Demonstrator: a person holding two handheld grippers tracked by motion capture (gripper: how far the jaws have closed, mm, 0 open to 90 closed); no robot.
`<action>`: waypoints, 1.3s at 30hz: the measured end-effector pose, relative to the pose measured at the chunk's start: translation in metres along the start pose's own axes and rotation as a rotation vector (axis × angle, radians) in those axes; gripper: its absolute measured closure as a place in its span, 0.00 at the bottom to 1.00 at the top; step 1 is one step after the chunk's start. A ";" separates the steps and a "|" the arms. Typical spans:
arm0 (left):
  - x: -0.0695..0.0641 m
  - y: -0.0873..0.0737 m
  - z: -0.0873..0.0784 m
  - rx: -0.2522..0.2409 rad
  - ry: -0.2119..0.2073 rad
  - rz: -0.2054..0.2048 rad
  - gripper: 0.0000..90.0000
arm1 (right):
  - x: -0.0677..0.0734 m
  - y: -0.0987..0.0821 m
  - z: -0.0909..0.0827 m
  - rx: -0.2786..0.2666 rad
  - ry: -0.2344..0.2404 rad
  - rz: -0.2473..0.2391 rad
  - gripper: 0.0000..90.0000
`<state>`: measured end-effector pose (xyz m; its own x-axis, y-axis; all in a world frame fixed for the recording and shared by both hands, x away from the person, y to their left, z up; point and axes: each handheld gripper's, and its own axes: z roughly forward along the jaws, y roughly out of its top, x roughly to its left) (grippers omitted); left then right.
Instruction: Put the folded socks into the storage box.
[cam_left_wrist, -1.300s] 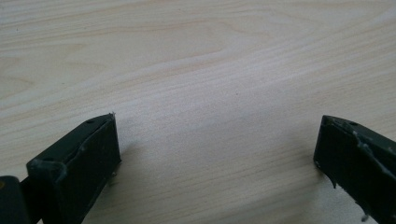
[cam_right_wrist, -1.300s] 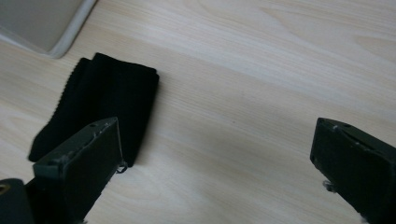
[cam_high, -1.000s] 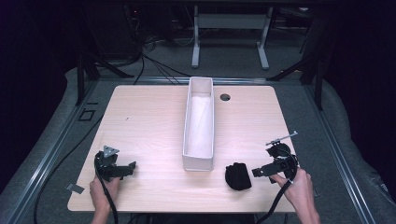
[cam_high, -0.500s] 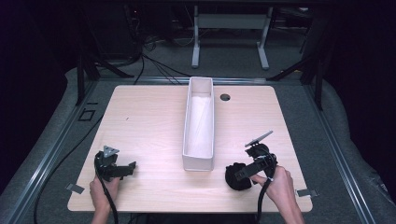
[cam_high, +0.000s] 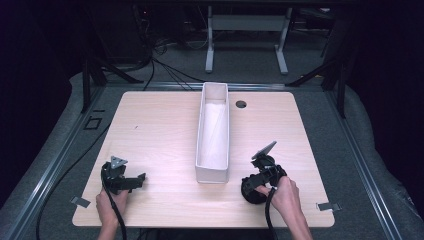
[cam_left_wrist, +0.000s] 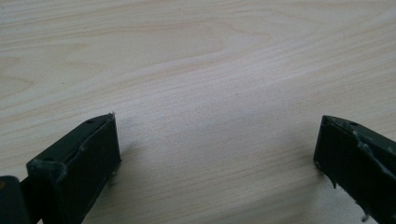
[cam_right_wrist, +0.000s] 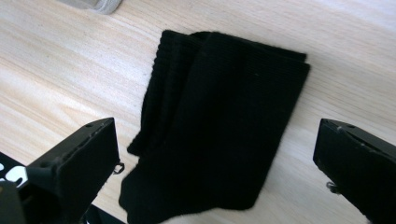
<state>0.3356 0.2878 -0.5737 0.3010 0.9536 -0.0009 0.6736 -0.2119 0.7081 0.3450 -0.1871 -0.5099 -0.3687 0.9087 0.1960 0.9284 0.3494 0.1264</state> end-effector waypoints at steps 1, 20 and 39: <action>0.000 0.000 0.000 0.000 0.000 0.000 0.00 | 0.001 0.001 0.004 0.007 -0.004 0.006 0.00; 0.000 0.000 0.000 0.000 -0.001 -0.001 0.00 | 0.009 0.007 0.017 0.038 -0.076 0.009 0.18; 0.000 0.000 0.000 0.000 0.000 0.000 0.00 | 0.010 0.007 0.006 0.026 -0.095 -0.010 0.41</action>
<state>0.3356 0.2878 -0.5737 0.3009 0.9537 -0.0012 0.6737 -0.2116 0.7081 0.3476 -0.1742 -0.5130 -0.3731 0.9223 0.1011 0.9260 0.3634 0.1027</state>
